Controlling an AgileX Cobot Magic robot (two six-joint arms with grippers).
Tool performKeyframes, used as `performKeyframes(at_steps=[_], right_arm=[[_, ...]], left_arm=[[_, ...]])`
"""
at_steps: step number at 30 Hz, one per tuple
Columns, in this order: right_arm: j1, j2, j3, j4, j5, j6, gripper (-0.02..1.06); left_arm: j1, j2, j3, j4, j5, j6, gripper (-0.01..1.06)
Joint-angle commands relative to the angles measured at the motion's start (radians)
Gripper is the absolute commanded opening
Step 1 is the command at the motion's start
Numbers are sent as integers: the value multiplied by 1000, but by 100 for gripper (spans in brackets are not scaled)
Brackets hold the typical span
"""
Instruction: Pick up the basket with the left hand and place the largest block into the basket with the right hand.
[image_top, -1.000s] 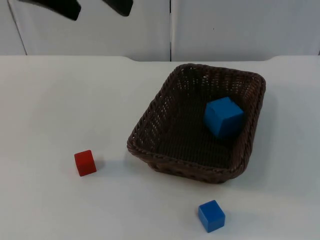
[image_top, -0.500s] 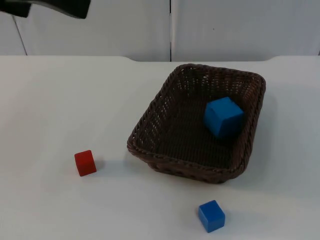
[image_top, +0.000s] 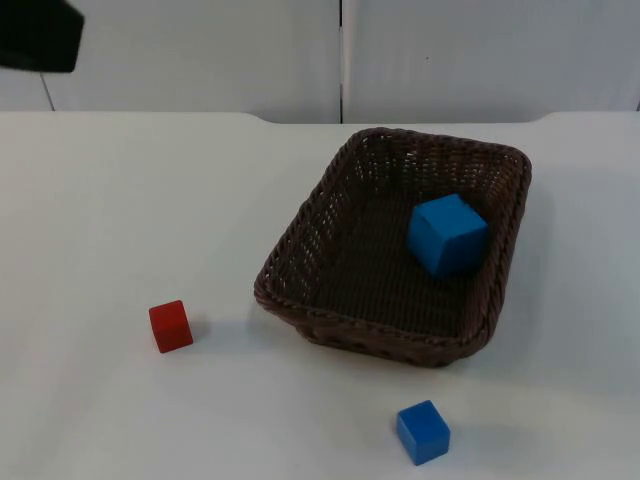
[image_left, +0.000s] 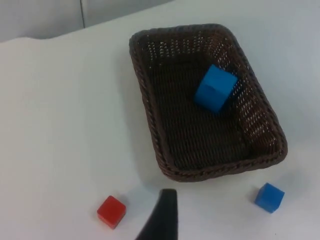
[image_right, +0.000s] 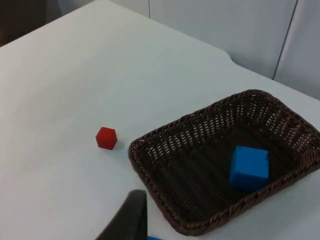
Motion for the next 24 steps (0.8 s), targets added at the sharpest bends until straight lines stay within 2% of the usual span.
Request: performKeyframes(at_steps=[1,12,18,24], right_arm=[[-2,-84,46,2,26,5,105],[-2,-314,162,6,140,14,105],[-2,-444,169,6,242,31,105],[-2,-544,169,6,302,34,105]], left_arm=[[-4,-62,22,4,1,2,81],[-4,-202,22,15,115,2,81],[-4,-290,22,23,168,2,81],[-4,-371,22,50,226,2,81]])
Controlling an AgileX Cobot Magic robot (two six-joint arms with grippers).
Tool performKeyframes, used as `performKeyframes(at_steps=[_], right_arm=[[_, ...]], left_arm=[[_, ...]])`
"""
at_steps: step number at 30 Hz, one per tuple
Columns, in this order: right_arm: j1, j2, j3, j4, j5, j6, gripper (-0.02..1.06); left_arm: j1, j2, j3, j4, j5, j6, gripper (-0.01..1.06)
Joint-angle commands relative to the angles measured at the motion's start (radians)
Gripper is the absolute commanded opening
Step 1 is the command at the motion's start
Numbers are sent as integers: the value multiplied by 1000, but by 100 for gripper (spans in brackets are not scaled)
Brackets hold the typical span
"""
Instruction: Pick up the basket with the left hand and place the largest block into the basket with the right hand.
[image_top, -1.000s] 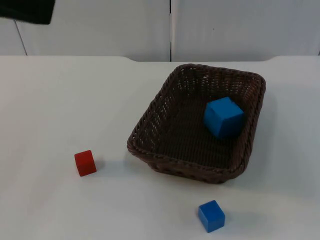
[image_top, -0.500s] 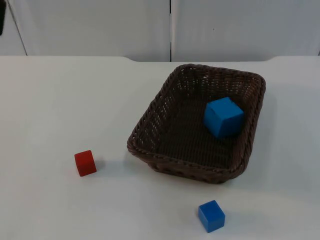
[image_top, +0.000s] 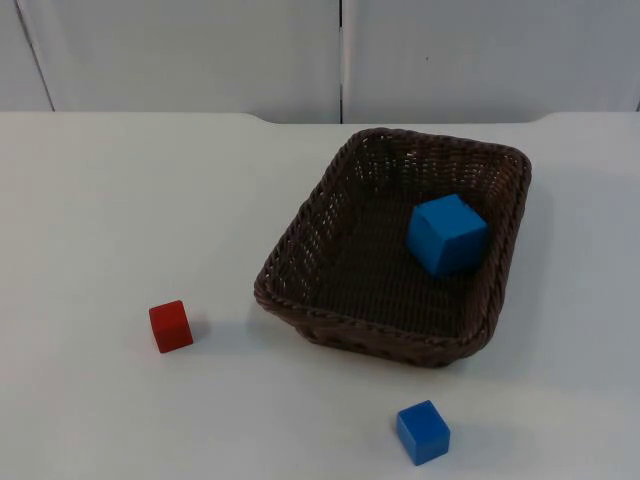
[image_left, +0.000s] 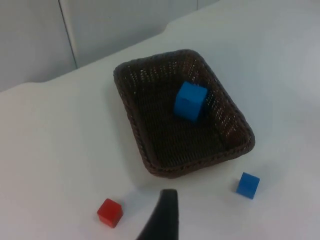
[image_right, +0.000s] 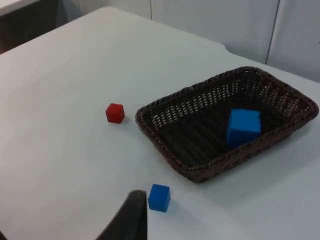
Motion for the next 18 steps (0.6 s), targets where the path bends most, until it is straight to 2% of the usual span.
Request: performKeyframes(at_steps=[1,9,14,18], right_arm=[[-2,-36,5,5,25,3,105],[-2,-155,5,5,121,11,105],[-2,-155,7,5,195,29,105],[-2,-155,7,1,213,29,105]], left_arm=[[-4,-34,3,19,25,-5,81],[-4,-155,3,33,68,-18,81],[-4,-210,3,110,83,-105,81],[-4,-245,3,176,114,-149,81]])
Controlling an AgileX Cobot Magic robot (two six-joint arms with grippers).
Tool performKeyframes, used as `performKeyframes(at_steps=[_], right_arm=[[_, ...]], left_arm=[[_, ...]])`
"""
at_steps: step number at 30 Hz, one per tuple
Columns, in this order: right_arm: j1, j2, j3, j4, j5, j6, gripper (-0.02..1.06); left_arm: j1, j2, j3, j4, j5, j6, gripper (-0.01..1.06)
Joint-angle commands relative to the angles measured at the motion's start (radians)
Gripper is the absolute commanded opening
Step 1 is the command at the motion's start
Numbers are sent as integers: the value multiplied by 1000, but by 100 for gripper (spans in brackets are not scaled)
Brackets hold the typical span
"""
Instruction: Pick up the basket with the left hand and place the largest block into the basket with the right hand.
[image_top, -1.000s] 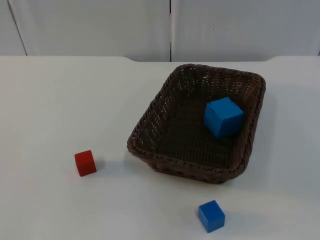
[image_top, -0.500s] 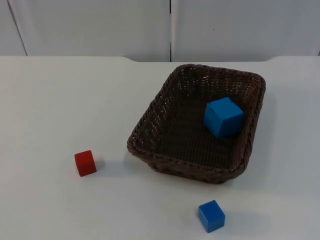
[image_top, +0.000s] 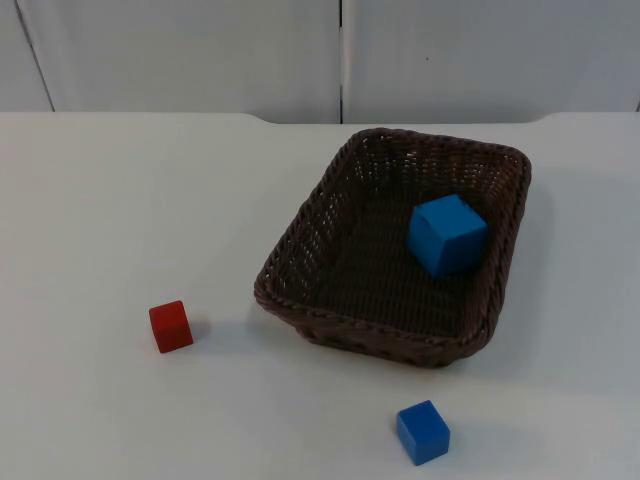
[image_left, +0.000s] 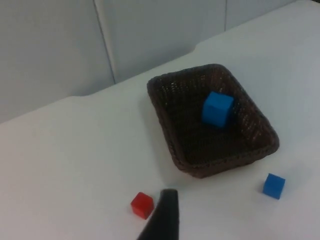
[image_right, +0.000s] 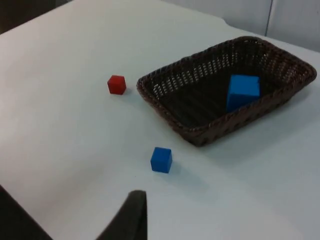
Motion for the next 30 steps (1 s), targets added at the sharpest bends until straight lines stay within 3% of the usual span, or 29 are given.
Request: performKeyframes(at_steps=[1,18,22,27,30], right_arm=[[-2,-3,7,1,5,5,105],[-2,-3,7,-3,-35,-5,105],[-2,-3,7,-3,-35,-19,105],[-2,-3,7,-1,-33,-34,105],[-2,-3,7,1,-18,-34,105]], left_arm=[[-4,-22,3,45,23,-37,81],[-4,-204,8,52,50,-95,81],[-4,-204,74,55,63,-97,81],[-4,-204,206,73,8,-102,81],[-4,-204,232,138,-1,-179,81]])
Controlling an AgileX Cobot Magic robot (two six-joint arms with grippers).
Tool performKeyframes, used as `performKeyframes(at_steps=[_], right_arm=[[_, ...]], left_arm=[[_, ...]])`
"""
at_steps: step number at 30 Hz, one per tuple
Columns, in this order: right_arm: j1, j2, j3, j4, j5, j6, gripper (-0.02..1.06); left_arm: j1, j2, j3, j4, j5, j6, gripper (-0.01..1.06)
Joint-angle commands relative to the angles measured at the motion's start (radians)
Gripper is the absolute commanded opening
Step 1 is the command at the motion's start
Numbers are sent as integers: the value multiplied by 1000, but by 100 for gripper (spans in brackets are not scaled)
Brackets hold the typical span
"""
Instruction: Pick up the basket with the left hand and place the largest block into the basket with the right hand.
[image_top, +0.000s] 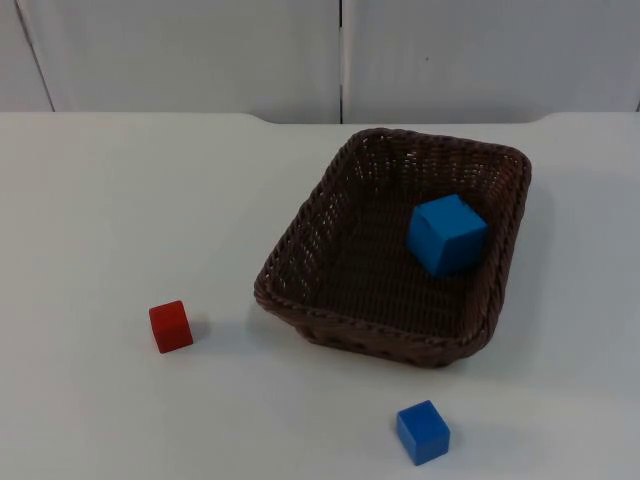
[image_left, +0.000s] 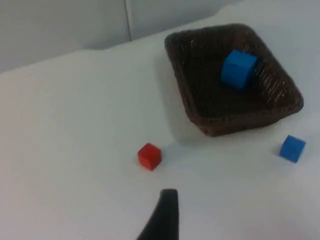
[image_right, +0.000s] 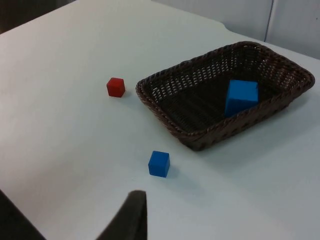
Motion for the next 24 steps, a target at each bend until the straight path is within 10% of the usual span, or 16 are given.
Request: performKeyframes(at_steps=[1,24], right_arm=[[-2,-3,7,-1,7,-11,105],[-2,-3,56,6,12,-6,105]], left_arm=[[-4,-3,12,72,-21,-78,81],[-4,-3,31,107,0,-106,81]])
